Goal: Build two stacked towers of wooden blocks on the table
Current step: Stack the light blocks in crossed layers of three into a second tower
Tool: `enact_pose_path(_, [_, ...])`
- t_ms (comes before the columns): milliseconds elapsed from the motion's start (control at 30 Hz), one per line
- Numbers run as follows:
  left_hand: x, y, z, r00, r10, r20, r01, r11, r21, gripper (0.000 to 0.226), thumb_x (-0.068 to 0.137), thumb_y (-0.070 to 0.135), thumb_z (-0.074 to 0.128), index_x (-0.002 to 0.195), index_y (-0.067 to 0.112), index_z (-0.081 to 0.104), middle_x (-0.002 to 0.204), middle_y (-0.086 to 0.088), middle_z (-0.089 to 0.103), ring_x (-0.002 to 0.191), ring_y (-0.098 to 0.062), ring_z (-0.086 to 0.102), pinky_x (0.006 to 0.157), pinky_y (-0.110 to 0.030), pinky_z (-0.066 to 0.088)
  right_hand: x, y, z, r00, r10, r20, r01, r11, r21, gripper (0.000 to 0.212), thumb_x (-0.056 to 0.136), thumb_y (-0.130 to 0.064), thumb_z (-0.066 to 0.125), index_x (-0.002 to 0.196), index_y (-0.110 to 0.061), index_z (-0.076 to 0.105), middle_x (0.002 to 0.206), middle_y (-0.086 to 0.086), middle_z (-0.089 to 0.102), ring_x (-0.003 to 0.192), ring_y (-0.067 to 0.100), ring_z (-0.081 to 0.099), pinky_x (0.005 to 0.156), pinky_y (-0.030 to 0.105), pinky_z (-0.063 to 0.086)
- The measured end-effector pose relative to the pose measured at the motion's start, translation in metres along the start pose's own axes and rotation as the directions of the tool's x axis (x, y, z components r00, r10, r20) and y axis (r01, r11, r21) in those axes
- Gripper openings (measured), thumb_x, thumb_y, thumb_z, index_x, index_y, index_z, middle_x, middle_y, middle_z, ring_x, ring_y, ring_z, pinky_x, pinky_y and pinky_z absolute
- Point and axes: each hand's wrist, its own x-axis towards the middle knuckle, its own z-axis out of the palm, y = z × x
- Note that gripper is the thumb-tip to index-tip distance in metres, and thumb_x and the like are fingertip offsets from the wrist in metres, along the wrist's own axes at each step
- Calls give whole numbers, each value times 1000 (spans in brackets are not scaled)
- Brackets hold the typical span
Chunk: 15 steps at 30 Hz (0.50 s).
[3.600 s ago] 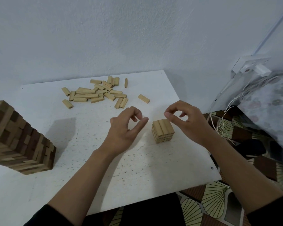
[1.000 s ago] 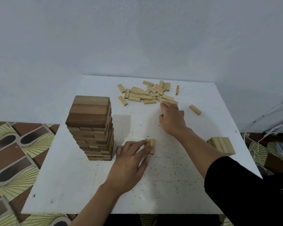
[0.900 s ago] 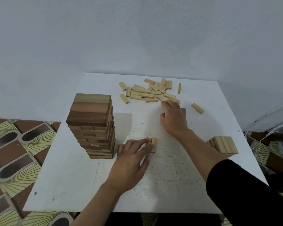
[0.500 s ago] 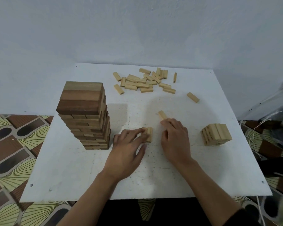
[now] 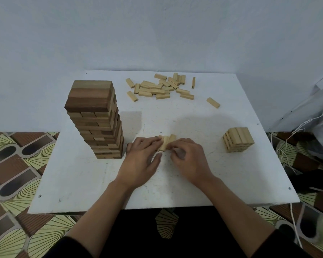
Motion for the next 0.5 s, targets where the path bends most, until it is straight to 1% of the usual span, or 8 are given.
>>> enact_pose_path(67, [-1, 0, 0, 1000, -1, -14, 1, 1000, -15, 36, 99, 34, 60, 134, 25, 64, 145, 12, 51, 123, -16, 48, 100, -52, 44, 6, 1, -5, 1000, 24, 7, -24, 999, 24, 21, 84, -8, 73, 104, -13, 77, 99, -5, 72, 88, 7, 64, 80, 22, 52])
enact_pose_path(100, [-1, -1, 0, 1000, -9, -18, 8, 1000, -22, 35, 98, 33, 61, 132, 25, 65, 148, 10, 48, 122, -17, 48, 100, -50, 44, 10, 2, -7, 999, 29, 19, -29, 999, 24, 24, 83, -11, 75, 107, -14, 75, 101, -7, 70, 87, 5, 63, 77, 16, 49])
enact_pose_path(167, [-1, -1, -1, 1000, -15, -25, 15, 999, -30, 34, 98, 32, 63, 131, 25, 66, 149, 6, 44, 119, -17, 48, 100, -49, 44, 18, 5, -11, 997, 50, 66, -49, 999, -17, 40, 81, -20, 80, 119, -18, 69, 110, -8, 62, 88, 3, 59, 75, 9, 42])
enact_pose_path(233, [-1, 0, -1, 999, -14, -35, 13, 999, -32, 34, 98, 32, 63, 131, 25, 66, 145, 6, 46, 118, -16, 48, 98, -49, 47, 24, 7, -14, 981, 124, 147, -114, 991, -70, 63, 78, -33, 84, 134, -21, 59, 120, -8, 53, 97, 5, 54, 81, 13, 41])
enact_pose_path(300, [-1, -1, 0, 999, -11, -37, 11, 1000, -9, 34, 98, 31, 60, 131, 25, 66, 137, 7, 51, 117, -15, 48, 96, -49, 47, 27, 6, -13, 962, 171, 211, -146, 981, -126, 79, 74, -41, 87, 141, -19, 52, 125, -7, 49, 105, 8, 53, 88, 20, 42])
enact_pose_path(333, [0, -1, 0, 999, -8, -36, 9, 1000, 9, 35, 98, 31, 58, 132, 25, 66, 132, 7, 54, 117, -15, 48, 96, -49, 47, 27, 5, -11, 959, 168, 230, -139, 981, -137, 81, 73, -41, 88, 141, -16, 53, 124, -7, 49, 106, 10, 53, 90, 23, 43])
enact_pose_path(400, [0, -2, 1, 1000, -3, -29, 4, 999, 32, 35, 99, 33, 56, 132, 26, 65, 126, 8, 57, 116, -15, 48, 94, -48, 47, 28, 4, -9, 961, 144, 236, -118, 986, -119, 77, 73, -38, 89, 138, -11, 56, 119, -6, 50, 103, 11, 54, 90, 25, 47])
enact_pose_path(500, [1, -2, 0, 1000, -2, -29, 3, 999, 36, 35, 99, 35, 58, 132, 27, 66, 125, 10, 57, 115, -14, 48, 96, -42, 45, 28, 4, -8, 967, 129, 219, -110, 989, -95, 65, 75, -35, 88, 130, -9, 64, 111, -3, 52, 96, 11, 54, 79, 15, 42])
